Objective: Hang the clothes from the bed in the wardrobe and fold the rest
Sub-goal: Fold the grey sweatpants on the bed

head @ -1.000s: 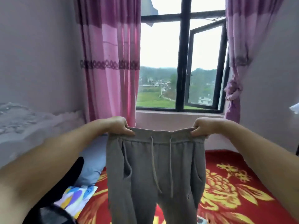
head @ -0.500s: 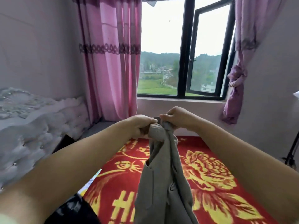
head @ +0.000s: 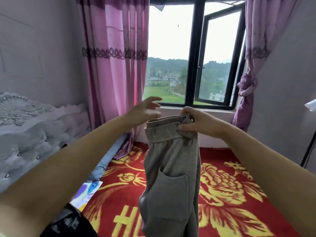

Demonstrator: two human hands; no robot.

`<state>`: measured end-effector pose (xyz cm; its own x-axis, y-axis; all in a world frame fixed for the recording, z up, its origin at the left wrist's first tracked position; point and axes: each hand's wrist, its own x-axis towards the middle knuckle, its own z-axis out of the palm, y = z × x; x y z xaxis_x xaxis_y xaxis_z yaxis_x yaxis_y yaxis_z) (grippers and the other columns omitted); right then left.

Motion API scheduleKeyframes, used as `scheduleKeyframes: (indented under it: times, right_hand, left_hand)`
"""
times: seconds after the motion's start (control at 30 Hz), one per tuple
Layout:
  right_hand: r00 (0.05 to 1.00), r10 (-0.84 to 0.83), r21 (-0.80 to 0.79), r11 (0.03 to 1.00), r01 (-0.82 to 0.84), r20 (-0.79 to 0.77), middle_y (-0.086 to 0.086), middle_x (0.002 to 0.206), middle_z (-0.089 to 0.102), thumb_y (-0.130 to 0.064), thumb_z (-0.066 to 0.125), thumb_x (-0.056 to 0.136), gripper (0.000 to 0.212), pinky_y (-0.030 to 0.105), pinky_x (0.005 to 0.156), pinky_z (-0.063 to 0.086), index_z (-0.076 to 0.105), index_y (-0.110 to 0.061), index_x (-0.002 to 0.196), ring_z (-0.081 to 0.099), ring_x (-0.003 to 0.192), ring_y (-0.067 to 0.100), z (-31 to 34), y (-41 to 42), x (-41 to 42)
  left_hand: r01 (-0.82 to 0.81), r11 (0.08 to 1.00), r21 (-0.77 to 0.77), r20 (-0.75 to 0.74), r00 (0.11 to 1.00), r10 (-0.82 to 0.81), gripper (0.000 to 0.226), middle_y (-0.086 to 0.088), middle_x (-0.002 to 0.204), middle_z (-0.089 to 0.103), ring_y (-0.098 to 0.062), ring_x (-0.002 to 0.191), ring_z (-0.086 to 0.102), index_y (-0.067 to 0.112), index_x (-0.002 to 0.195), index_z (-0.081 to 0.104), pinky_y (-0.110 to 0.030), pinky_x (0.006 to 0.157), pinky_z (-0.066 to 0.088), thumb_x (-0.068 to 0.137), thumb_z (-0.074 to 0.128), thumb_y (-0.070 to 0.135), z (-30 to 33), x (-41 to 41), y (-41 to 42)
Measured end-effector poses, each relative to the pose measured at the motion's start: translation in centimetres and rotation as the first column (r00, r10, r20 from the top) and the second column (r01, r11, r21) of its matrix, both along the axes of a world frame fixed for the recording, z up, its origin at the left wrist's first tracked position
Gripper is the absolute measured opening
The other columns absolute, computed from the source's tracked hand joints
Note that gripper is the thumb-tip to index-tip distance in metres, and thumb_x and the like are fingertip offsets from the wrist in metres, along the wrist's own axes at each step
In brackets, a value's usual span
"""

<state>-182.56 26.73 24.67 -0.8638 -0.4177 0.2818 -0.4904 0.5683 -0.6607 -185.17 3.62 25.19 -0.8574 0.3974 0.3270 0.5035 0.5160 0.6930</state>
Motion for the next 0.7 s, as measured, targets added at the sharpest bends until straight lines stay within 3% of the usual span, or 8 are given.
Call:
scheduleKeyframes:
  times: [0.07,0.1,0.23,0.33,0.4,0.47,0.57,0.7]
  right_hand:
    - [0.994,0.111,-0.122,0.987,-0.108,0.024,0.001,0.088,0.054,-0.004,0.062,0.089,0.014,0.022,0.068,0.048,0.053,-0.014,0.090,0.055,0.078,0.008,2.3,0.5,0.6]
    - [0.989,0.150,-0.155,0.977,-0.145,0.019,0.003,0.089,0.054,-0.002,0.059,0.090,0.014,0.020,0.067,0.049,0.053,-0.014,0.089,0.056,0.077,0.007,3.5,0.7,0.9]
    - [0.993,0.113,-0.149,0.982,-0.117,-0.036,0.004,0.088,0.057,-0.003,0.055,0.093,0.011,0.017,0.062,0.051,0.054,-0.014,0.092,0.057,0.077,0.009,6.8,1.0,1.0]
    - [0.998,0.047,-0.209,0.977,-0.039,0.033,0.005,0.101,0.059,-0.017,0.058,0.091,0.018,0.020,0.070,0.055,0.054,-0.023,0.107,0.060,0.090,0.018,6.2,1.4,1.5]
    - [0.991,0.063,-0.104,0.993,-0.051,0.115,0.003,0.115,0.057,-0.031,0.063,0.083,0.050,0.022,0.074,0.057,0.044,-0.032,0.129,0.064,0.098,0.019,5.7,2.0,3.0]
    - [0.969,0.098,0.126,0.984,-0.129,0.229,-0.004,0.117,0.058,-0.034,0.070,0.076,0.063,0.020,0.073,0.055,0.041,-0.037,0.132,0.065,0.098,0.013,5.7,2.1,4.8]
    - [0.910,0.115,0.397,0.872,-0.284,0.398,-0.007,0.108,0.068,-0.026,0.074,0.079,0.039,0.023,0.080,0.055,0.059,-0.025,0.116,0.068,0.095,0.009,5.7,1.7,5.9]
    - [0.822,0.021,0.470,0.812,-0.346,0.570,0.002,0.108,0.070,-0.019,0.071,0.083,0.026,0.038,0.090,0.054,0.063,-0.014,0.108,0.068,0.099,0.018,3.7,0.8,3.0]
  left_hand:
    - [0.103,0.957,-0.271,0.016,0.995,-0.102,0.094,0.007,0.145,0.031,-0.009,0.127,0.031,0.035,0.149,0.017,-0.034,0.107,0.031,0.074,0.073,0.044,0.1,0.3,-0.6]
    - [0.146,0.945,-0.294,0.064,0.989,-0.133,0.097,0.010,0.141,0.035,-0.009,0.125,0.037,0.038,0.148,0.018,-0.034,0.106,0.037,0.070,0.076,0.047,0.4,0.4,-0.5]
    - [0.047,0.896,-0.442,-0.068,0.994,-0.086,0.035,0.004,0.097,0.066,-0.014,0.086,0.065,0.019,0.110,0.060,-0.026,0.080,0.055,0.081,0.072,0.035,4.2,0.5,1.1]
    - [-0.004,0.824,-0.566,-0.135,0.987,-0.088,0.016,0.007,0.082,0.063,-0.007,0.072,0.062,0.023,0.085,0.059,-0.018,0.066,0.050,0.084,0.069,0.036,6.7,1.2,1.9]
    - [0.077,0.827,-0.558,-0.035,0.993,-0.117,0.014,0.007,0.084,0.067,-0.009,0.074,0.065,0.027,0.083,0.059,-0.019,0.066,0.053,0.083,0.070,0.036,6.9,2.5,2.2]
    - [0.202,0.808,-0.553,0.127,0.979,-0.159,0.017,0.006,0.089,0.072,-0.012,0.080,0.070,0.024,0.089,0.064,-0.021,0.070,0.056,0.079,0.073,0.034,6.5,4.1,1.9]
    - [0.379,0.711,-0.592,0.354,0.915,-0.193,0.019,0.003,0.091,0.074,-0.016,0.085,0.071,0.017,0.094,0.068,-0.026,0.074,0.057,0.080,0.073,0.028,5.5,5.7,2.7]
    - [0.500,0.647,-0.575,0.583,0.806,-0.105,0.019,-0.008,0.098,0.072,-0.026,0.092,0.069,0.011,0.100,0.068,-0.041,0.090,0.054,0.083,0.071,0.019,2.5,3.6,3.7]
